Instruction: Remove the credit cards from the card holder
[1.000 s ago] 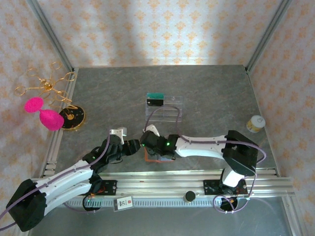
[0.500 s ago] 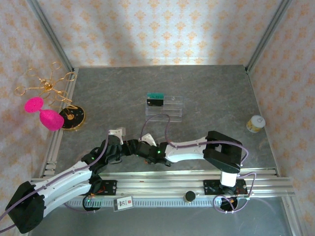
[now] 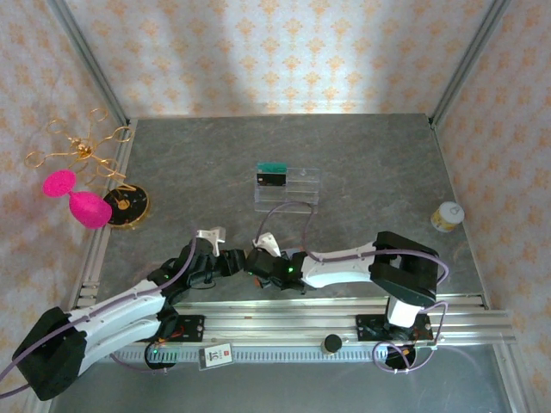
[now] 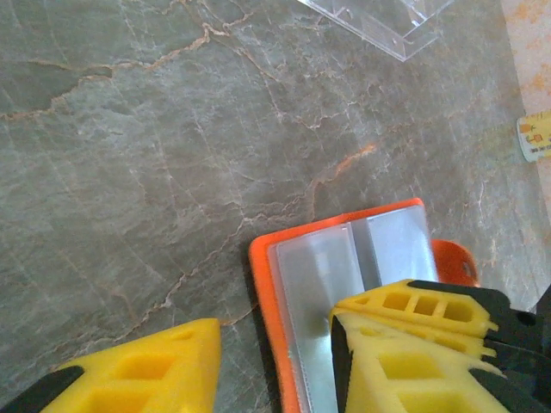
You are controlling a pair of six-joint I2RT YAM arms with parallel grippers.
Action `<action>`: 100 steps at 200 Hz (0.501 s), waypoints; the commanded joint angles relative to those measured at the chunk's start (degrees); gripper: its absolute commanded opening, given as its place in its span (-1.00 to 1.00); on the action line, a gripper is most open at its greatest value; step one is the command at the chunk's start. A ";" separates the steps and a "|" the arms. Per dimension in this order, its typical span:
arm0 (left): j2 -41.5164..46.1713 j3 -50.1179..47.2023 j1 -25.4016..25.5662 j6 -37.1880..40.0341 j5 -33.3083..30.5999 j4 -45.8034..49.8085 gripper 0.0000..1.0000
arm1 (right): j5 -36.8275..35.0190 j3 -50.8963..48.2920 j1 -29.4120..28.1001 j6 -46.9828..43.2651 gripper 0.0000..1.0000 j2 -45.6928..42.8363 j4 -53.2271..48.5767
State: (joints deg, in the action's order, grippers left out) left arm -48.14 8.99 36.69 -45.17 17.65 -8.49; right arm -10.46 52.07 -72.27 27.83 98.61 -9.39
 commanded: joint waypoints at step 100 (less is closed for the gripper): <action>2.00 -1.21 -0.39 -0.01 0.71 -1.73 -0.14 | 1.05 1.61 -1.01 1.89 -0.82 11.28 -5.47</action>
State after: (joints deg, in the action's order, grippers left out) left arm -46.74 8.82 36.69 -45.17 17.76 -8.88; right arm -12.05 56.86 -73.36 28.45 104.95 -9.93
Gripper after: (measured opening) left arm 0.431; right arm 0.159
